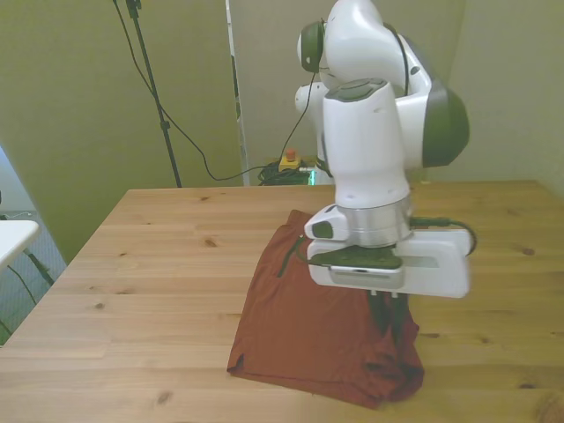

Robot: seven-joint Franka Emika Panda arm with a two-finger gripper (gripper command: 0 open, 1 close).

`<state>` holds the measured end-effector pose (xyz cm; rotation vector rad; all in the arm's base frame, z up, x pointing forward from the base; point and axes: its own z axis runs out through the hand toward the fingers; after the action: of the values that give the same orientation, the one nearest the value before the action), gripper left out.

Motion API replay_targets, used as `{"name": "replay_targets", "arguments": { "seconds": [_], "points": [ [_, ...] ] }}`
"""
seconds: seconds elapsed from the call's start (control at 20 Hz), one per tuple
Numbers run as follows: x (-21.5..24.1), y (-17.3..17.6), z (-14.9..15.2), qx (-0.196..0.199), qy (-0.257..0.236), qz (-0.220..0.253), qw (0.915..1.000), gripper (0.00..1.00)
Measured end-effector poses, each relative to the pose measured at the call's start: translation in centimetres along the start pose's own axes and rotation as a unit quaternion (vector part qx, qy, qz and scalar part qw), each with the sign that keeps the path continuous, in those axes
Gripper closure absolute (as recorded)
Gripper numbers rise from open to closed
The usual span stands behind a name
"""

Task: Unfold the shorts

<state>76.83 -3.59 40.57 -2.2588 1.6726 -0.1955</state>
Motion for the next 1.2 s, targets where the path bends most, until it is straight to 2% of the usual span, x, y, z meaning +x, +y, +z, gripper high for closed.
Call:
{"name": "replay_targets", "arguments": {
  "seconds": [0.5, 0.55, 0.75, 0.95, 1.2],
  "points": [
    [-6.2, -4.5, 3.8, 0.010, -0.037, -0.049, 0.9981, 1.00],
    [-6.8, -4.7, 4.3, 0.006, -0.044, -0.054, 0.9975, 0.00],
    [-8.7, -5.2, 6.0, -0.004, -0.057, -0.075, 0.9955, 0.00],
    [-9.5, -5.7, 6.1, -0.001, -0.058, -0.087, 0.9945, 0.00],
    [-9.5, -5.5, 6.6, -0.017, -0.031, -0.095, 0.9949, 0.00]
  ]
}}
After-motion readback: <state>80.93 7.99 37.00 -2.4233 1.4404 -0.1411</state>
